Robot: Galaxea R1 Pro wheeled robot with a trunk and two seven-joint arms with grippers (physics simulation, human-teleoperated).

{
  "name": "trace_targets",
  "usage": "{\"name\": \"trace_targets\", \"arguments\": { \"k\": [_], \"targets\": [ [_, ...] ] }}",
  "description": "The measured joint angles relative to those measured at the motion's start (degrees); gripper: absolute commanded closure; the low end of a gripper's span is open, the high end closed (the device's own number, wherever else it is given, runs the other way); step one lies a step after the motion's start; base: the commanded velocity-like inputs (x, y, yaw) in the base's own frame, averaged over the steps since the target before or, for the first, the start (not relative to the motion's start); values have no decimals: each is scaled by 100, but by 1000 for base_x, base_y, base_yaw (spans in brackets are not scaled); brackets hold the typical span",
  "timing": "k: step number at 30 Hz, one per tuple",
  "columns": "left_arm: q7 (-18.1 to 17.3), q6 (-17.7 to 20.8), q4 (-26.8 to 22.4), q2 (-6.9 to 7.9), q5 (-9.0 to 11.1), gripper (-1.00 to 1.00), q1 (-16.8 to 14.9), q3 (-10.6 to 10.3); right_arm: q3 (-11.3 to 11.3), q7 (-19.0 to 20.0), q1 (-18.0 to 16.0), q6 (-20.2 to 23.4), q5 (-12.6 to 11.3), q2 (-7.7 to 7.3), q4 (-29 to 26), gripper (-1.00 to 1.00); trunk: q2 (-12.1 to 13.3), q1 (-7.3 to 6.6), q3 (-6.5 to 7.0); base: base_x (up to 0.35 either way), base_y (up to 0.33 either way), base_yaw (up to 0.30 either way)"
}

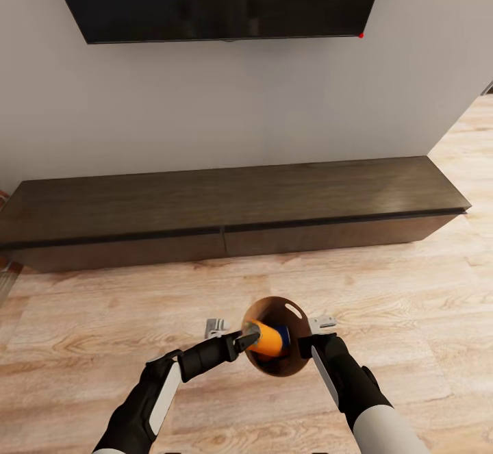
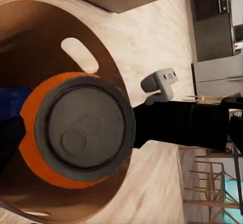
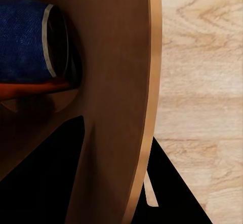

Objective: Put the three can of soda from the living room inside the tash can in the kitchen.

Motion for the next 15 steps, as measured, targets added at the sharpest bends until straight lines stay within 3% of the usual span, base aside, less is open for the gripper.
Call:
{"name": "trace_targets", "arguments": {
  "k": [3,6,8,9,11,12,14,15],
  "targets": [
    [-108,23,-6,13,14,-100,3,12,0,0,0,0,-1,0,0,100,0,0,0,0,0,0],
    [-461,36,-10,63,20,-100,2,36,0,-1,0,1,6,0,0,100,0,0,0,0,0,0],
    [-911,46,-8,227,22,-100,3,49,1,1,0,-1,-12,0,0,100,0,0,0,0,0,0],
    [-1228,54,-4,395,24,-100,4,56,0,0,0,0,-3,0,0,100,0,0,0,0,0,0],
    [-1502,59,-1,587,29,-100,4,63,0,-1,0,1,6,0,0,100,0,0,0,0,0,0],
    [-1832,58,18,948,31,-100,4,149,2,1,0,1,8,0,0,100,0,0,0,0,0,0],
    [-1910,54,36,1185,32,-100,3,257,4,2,0,-1,-7,0,0,100,0,0,0,0,0,0],
    [-1962,49,46,1338,33,-100,3,406,4,1,0,-1,-5,0,0,100,0,0,0,0,0,0]
  ]
}}
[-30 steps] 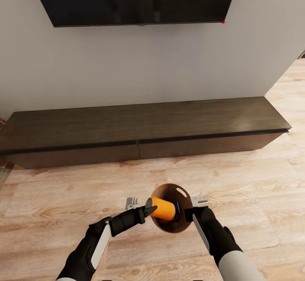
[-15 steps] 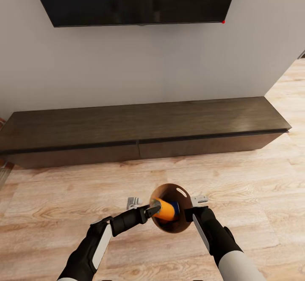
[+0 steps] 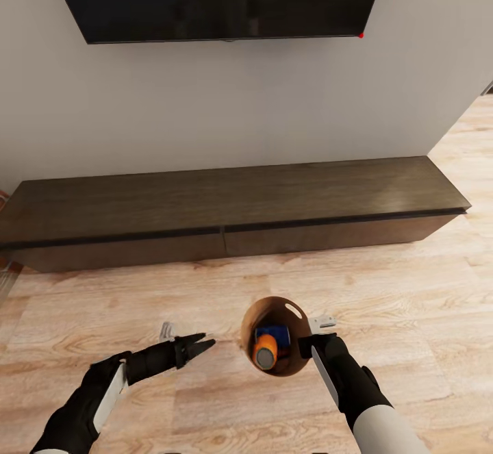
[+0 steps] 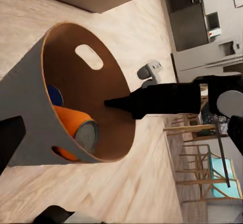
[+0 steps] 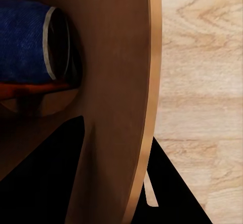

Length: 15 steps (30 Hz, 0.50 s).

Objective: Put the three can of soda from the living room inside the tash can in the kitchen.

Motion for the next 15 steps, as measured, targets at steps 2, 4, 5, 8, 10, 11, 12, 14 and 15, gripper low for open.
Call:
{"name": "trace_targets", "arguments": {
  "k": [2,4,5,8,10,11,12,14,15],
  "targets": [
    [-117,-3,12,236,0,-100,-1,251,-1,0,0,1,12,0,0,100,0,0,0,0,0,0],
    [-387,-10,49,538,-9,-100,1,482,-3,-1,0,1,8,0,0,100,0,0,0,0,0,0],
    [-447,-15,86,610,-11,-100,1,516,-3,0,0,1,6,0,0,100,0,0,0,0,0,0],
    [-599,-41,380,882,-10,-100,2,597,0,0,0,0,3,0,0,100,0,0,0,0,0,0],
    [-661,-158,630,1029,-10,-100,2,673,3,-1,0,1,8,0,0,100,0,0,0,0,0,0],
    [-670,-211,672,1054,-9,-100,3,692,3,-1,0,1,7,0,1,100,0,0,0,0,0,0],
    [-677,-264,704,1069,-9,-100,3,707,4,-1,0,1,7,0,1,100,0,0,0,0,0,0],
    [-691,-402,794,1099,-9,-100,3,735,3,-1,0,1,6,0,0,100,0,0,0,0,0,0],
    [-698,-480,904,1114,-8,-100,2,749,3,-1,0,1,6,0,0,100,0,0,0,0,0,0]
  ]
}}
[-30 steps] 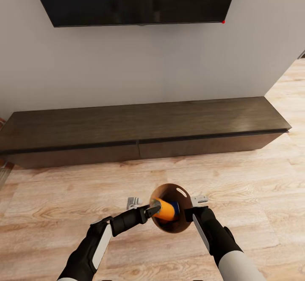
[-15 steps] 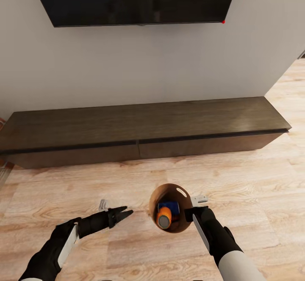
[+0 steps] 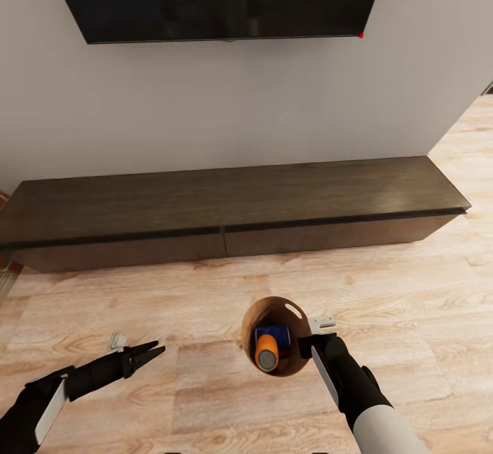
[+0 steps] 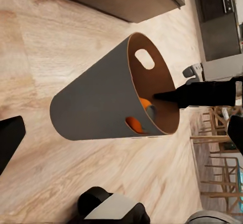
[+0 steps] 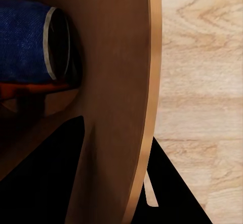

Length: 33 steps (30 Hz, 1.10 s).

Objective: Put the three can of soda from the living room inside the tash can in the kitchen.

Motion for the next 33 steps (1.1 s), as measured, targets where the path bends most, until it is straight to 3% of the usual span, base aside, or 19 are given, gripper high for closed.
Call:
{"name": "trace_targets", "arguments": {
  "k": [8,23,33],
  "targets": [
    [-7,-343,142,15,7,-100,0,13,2,0,0,0,-7,0,-30,100,0,0,0,0,0,0],
    [-8,-412,161,16,8,-100,1,16,2,9,0,0,-6,8,-51,100,0,0,0,0,0,0],
    [-8,-414,161,16,7,-100,0,15,6,8,1,0,-7,9,-52,100,-400,219,-179,0,0,0]
  ]
}}
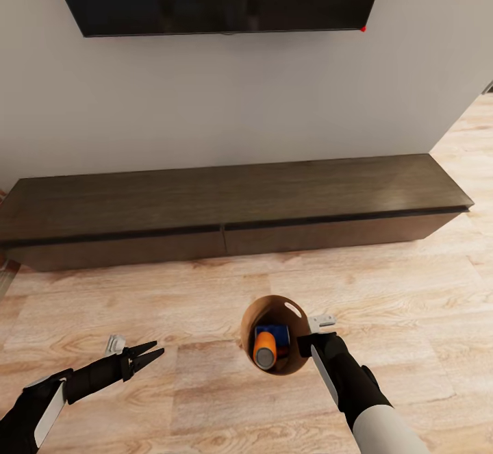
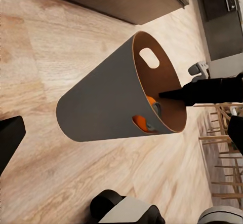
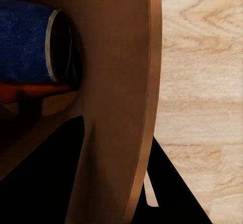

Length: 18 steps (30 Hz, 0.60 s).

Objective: Put the three can of soda from the living room inside the tash can in the kitchen.

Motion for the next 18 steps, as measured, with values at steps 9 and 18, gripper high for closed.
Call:
{"name": "trace_targets", "arguments": {
  "k": [9,18],
  "targets": [
    [-28,0,0,0,0,-100,0,-1,4,1,-1,-1,-6,7,0,100,-361,198,-162,0,0,0],
    [-59,0,0,0,0,-100,0,-6,160,-1,2,-4,33,3,-302,100,-603,330,-270,0,0,0]
  ]
}}
